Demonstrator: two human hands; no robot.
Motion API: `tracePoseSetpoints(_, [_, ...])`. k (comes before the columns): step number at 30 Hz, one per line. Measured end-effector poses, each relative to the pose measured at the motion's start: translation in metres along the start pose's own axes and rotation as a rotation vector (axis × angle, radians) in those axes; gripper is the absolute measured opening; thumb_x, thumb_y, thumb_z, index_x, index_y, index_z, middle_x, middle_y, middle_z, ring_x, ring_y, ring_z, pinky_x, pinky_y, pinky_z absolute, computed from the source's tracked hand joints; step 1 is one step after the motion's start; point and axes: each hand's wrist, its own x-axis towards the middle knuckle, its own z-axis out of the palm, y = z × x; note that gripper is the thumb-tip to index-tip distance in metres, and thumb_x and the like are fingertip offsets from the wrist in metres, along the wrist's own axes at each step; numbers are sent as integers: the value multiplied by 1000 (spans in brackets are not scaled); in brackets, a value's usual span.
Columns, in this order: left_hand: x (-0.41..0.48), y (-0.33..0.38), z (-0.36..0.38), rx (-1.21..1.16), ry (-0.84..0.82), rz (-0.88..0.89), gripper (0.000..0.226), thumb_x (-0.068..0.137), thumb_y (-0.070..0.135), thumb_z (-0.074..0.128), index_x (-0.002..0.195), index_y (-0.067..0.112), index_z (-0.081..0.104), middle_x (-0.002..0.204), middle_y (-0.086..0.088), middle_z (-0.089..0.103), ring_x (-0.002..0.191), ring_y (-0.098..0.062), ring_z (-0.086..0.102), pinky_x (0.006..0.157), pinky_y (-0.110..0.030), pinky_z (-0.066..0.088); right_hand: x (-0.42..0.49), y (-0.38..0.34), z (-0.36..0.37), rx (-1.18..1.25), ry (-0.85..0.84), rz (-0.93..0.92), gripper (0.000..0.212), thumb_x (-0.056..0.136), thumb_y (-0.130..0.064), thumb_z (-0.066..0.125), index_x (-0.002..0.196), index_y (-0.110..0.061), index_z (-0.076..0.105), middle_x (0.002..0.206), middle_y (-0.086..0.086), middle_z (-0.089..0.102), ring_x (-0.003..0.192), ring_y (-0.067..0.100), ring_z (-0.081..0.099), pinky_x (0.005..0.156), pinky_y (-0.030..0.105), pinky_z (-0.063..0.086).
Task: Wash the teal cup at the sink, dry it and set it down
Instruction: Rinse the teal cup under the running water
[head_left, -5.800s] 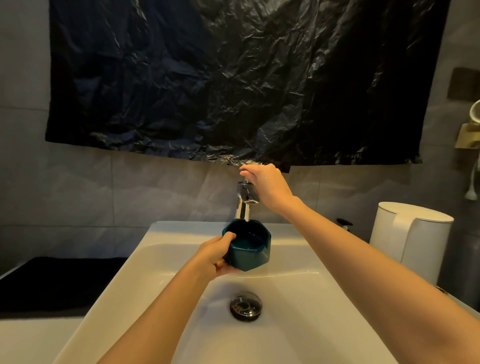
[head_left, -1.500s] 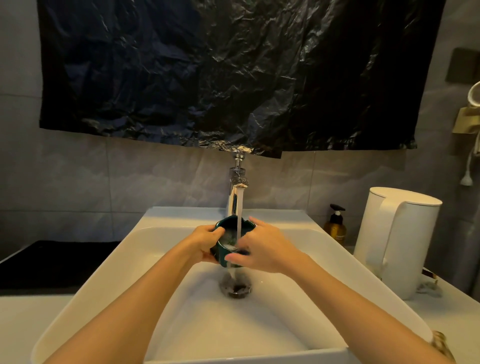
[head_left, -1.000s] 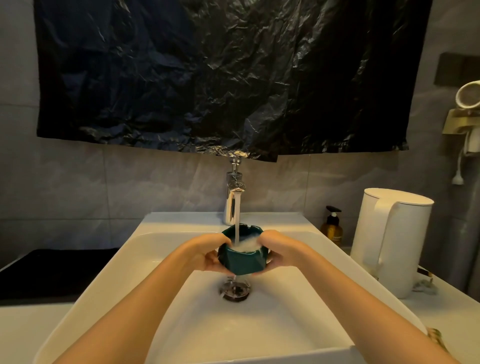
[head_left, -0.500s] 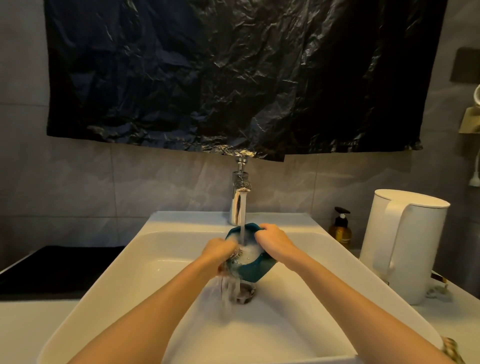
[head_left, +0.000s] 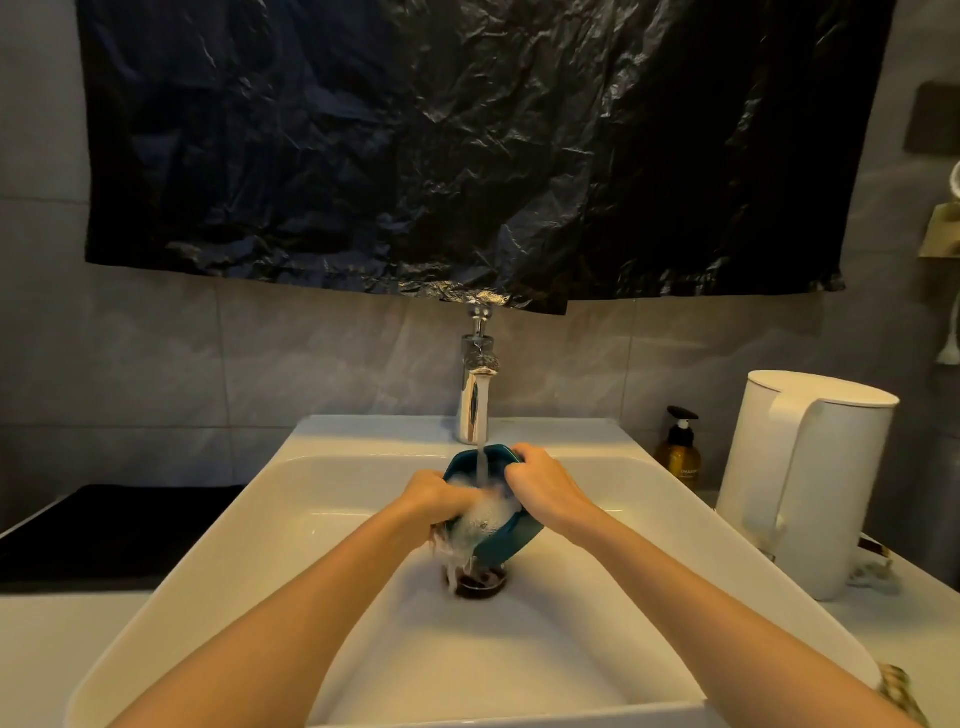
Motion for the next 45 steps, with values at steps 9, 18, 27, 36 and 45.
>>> tracePoseSetpoints(9, [2, -3, -1, -59, -245, 108, 57, 81, -11, 54, 130, 17, 46, 121, -10, 55, 110, -32, 55, 84, -46, 55, -1, 7, -7, -42, 124, -23, 38, 91, -10, 37, 125, -22, 47, 121, 3, 58, 100, 23, 53, 78, 32, 40])
tracePoseSetpoints(18, [-1, -1, 4, -163, 14, 39, 34, 80, 30, 71, 105, 11, 58, 100, -10, 66, 86, -23, 63, 58, -27, 54, 1, 5, 1, 107, 6, -38, 32, 88, -6, 38, 115, -18, 50, 111, 8, 58, 102, 25, 55, 93, 42, 46])
tracePoseSetpoints(27, [-1, 9, 2, -260, -102, 72, 46, 86, -13, 37, 125, 9, 51, 112, -15, 60, 102, -31, 59, 71, -37, 56, 9, 11, -1, 224, 138, 97, 31, 93, -8, 34, 119, -15, 47, 104, 6, 54, 93, 23, 52, 78, 35, 43])
tracePoseSetpoints(36, [-2, 6, -6, -41, -172, 221, 63, 87, 14, 65, 142, 22, 34, 124, -4, 56, 110, -22, 54, 86, -36, 48, 7, 28, -10, 50, 366, -274, 50, 88, 3, 40, 133, -21, 41, 131, -1, 49, 113, 20, 51, 94, 37, 47])
tracePoseSetpoints(45, [-6, 5, -3, -15, -152, 272, 58, 91, 15, 59, 143, 20, 34, 137, -7, 50, 119, -24, 49, 92, -39, 45, 9, 34, -13, -611, 484, -568, 71, 77, -8, 74, 139, -12, 39, 118, 9, 53, 97, 27, 58, 65, 39, 57])
